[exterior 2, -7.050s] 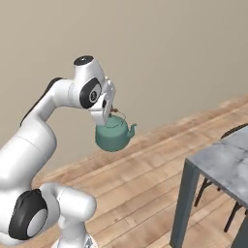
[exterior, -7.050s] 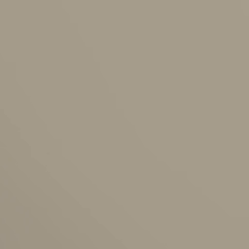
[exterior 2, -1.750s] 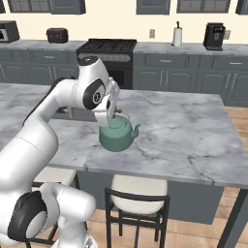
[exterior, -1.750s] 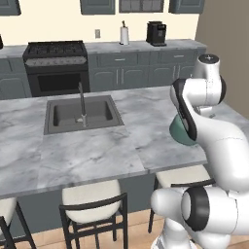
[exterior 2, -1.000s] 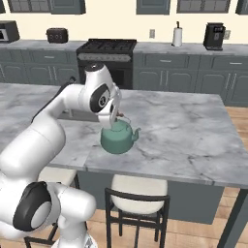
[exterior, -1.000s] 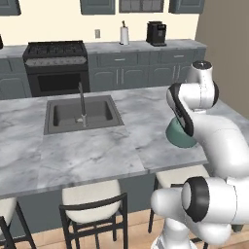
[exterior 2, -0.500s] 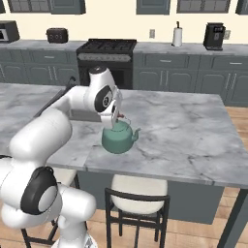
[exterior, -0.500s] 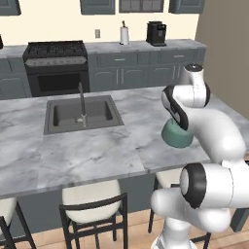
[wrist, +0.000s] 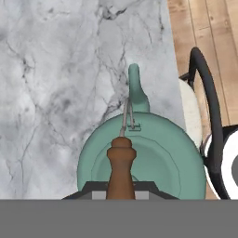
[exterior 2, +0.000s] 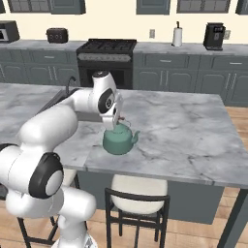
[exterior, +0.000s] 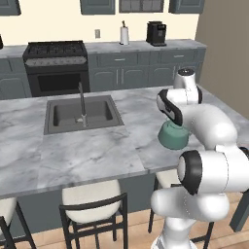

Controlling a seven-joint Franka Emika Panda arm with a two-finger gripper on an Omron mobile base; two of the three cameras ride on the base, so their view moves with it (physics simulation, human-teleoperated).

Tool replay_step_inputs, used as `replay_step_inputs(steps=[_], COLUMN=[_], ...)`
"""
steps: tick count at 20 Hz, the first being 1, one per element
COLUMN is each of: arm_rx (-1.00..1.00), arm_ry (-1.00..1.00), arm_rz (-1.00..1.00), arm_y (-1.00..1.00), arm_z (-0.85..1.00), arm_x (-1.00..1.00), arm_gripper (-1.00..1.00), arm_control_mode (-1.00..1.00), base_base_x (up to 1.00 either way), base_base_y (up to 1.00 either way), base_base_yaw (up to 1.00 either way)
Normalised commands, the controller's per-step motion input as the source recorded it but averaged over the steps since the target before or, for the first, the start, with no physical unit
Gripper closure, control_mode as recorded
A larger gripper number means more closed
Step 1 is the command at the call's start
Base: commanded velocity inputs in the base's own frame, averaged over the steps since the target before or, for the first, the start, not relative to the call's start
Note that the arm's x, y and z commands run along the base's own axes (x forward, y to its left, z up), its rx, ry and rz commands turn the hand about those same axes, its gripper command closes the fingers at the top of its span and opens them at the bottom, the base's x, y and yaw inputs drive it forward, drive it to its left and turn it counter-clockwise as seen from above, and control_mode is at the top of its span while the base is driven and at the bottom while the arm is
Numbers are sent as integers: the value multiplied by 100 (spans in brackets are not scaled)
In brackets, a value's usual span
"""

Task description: The kettle is done boiling. Turn off the stove, then wait for 300 timesteps before moving the kettle to the dining table.

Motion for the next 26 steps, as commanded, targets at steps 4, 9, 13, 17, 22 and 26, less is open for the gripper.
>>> replay_step_inputs(steps=[4, 9, 13, 17, 22, 26], arm_rx=[0, 0, 0, 0, 0, 0], arm_ry=[3, 1, 0, 0, 0, 0], arm_rz=[0, 0, 0, 0, 0, 0], arm_y=[5, 4, 4, 4, 4, 4], arm_z=[-22, -23, -23, -21, -21, -15], arm_x=[29, 27, 23, 20, 21, 14], arm_gripper=[100, 100, 100, 100, 100, 100], arm_control_mode=[-100, -100, -100, -100, -100, -100], base_base_x=[0, 0, 0, 0, 0, 0], base_base_y=[0, 0, 0, 0, 0, 0], base_base_yaw=[0, 0, 0, 0, 0, 0])
